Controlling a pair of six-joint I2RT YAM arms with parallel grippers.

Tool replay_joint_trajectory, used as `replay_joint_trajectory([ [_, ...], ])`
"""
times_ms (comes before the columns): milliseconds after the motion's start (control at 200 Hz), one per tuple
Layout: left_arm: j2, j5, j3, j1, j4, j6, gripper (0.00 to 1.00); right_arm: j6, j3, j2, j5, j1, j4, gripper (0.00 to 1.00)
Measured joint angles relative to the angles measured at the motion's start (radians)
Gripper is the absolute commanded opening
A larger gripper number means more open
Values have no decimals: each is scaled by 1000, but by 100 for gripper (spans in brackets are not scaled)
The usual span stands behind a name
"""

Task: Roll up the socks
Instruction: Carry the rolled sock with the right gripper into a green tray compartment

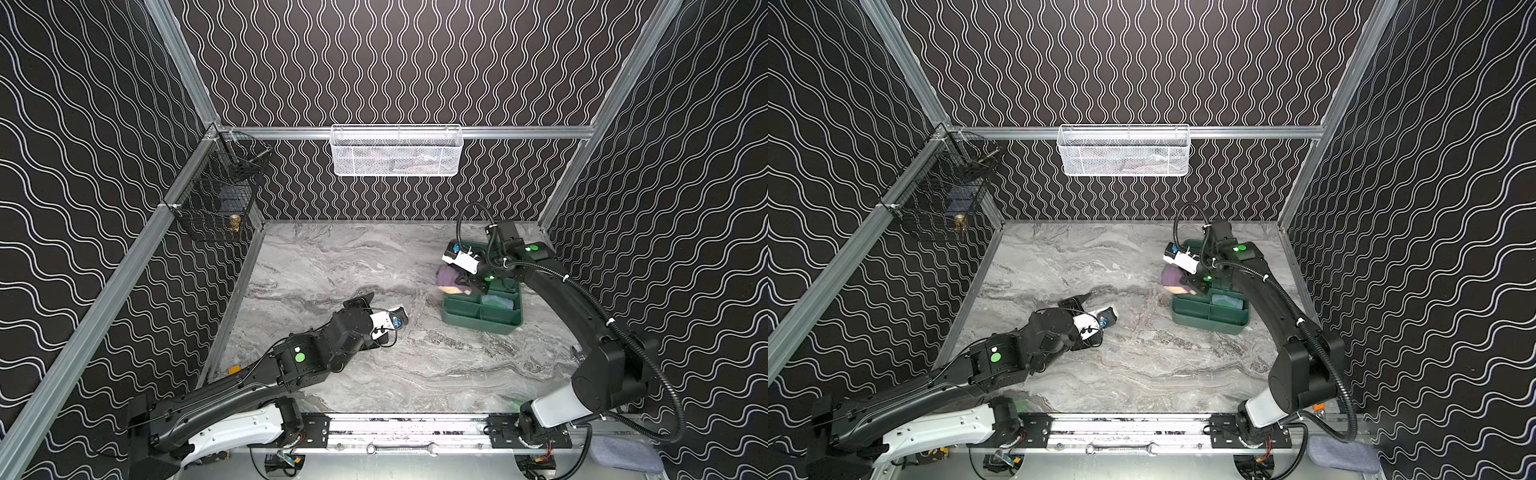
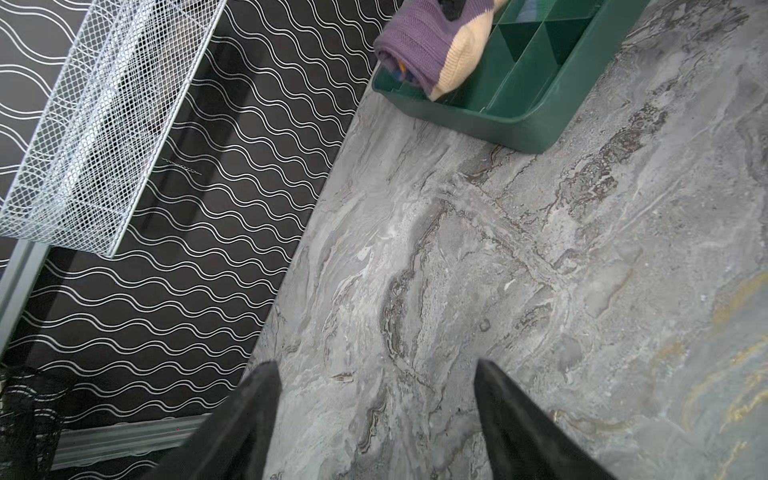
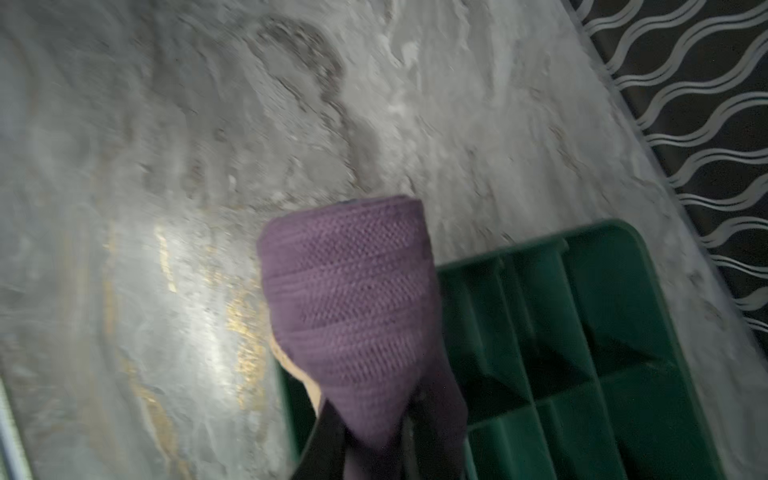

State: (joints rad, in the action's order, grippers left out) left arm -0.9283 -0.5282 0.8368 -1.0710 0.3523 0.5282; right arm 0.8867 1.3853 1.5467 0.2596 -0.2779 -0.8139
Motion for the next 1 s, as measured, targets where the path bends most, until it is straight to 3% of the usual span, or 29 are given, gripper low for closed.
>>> replay_joint_trajectory([
  [190, -16, 32, -5, 11, -7, -1, 78, 72, -44, 49, -209, 17, 118, 0],
  [370, -14, 42, -15, 25, -8, -5, 78, 122, -147, 50, -307, 1, 241, 0],
  [656, -4, 69, -35, 46, -5, -10, 78, 172, -351, -9, -325, -42, 356, 0],
  [1001, 20, 68, -40, 56, 16, -36, 78, 171, -180, 188, -217, -74, 303, 0],
])
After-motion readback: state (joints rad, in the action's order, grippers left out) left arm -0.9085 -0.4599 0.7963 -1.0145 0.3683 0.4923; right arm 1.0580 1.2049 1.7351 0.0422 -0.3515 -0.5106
